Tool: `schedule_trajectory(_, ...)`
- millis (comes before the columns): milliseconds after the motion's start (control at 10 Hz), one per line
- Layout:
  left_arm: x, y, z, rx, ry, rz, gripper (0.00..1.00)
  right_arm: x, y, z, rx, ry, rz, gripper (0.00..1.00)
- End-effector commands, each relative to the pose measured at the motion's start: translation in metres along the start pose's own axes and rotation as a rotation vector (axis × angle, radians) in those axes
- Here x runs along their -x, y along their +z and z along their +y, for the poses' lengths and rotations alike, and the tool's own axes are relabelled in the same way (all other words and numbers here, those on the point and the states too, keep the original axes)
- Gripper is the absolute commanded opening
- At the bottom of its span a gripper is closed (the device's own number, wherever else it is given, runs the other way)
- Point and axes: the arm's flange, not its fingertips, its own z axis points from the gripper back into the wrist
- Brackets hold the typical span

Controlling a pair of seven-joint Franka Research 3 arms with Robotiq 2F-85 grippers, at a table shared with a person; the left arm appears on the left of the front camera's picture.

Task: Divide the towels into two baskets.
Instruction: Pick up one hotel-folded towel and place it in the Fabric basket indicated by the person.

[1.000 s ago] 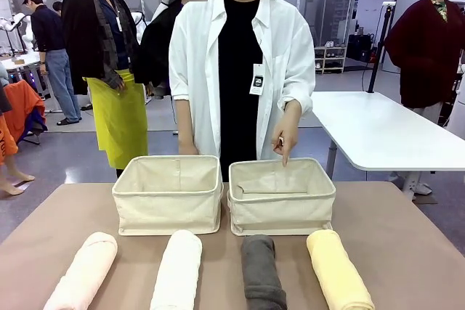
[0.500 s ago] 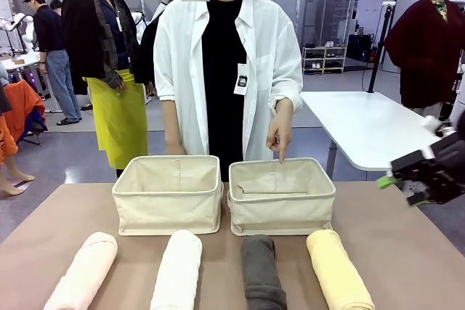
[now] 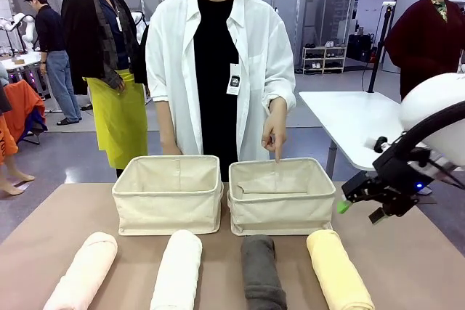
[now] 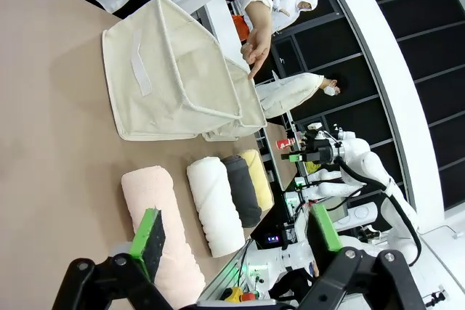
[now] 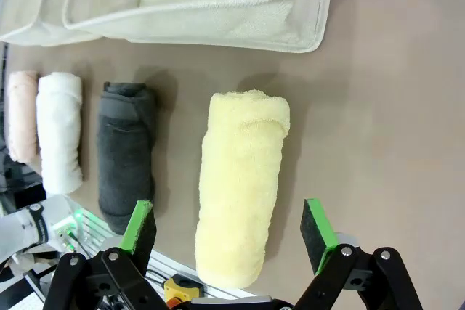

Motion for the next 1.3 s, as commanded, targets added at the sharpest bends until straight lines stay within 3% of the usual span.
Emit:
schedule_trajectory(0,0.002,0.003,-0.001,0.011,-0.002,-0.001,1.0,0.024,-0.032,0.009,0.102,-0.026,0.011,1.0)
schedule_trajectory(700,0.002,0.003,-0.001,0.011,-0.002,-0.001,1.0,0.037,-0.114,0.028,0.267,0.027,0.135,1.0)
schedule_trajectory(1100,0.002,0.003,-0.001,0.011,-0.002,-0.001,1.0,0.042,-0.139,0.028,0.295,0.053,0.197,1.0)
schedule_trajectory(1200,0.002,0.003,-0.001,0.011,-0.002,-0.001,1.0,0.044,-0.14,0.027,0.294,0.068,0.204,0.88)
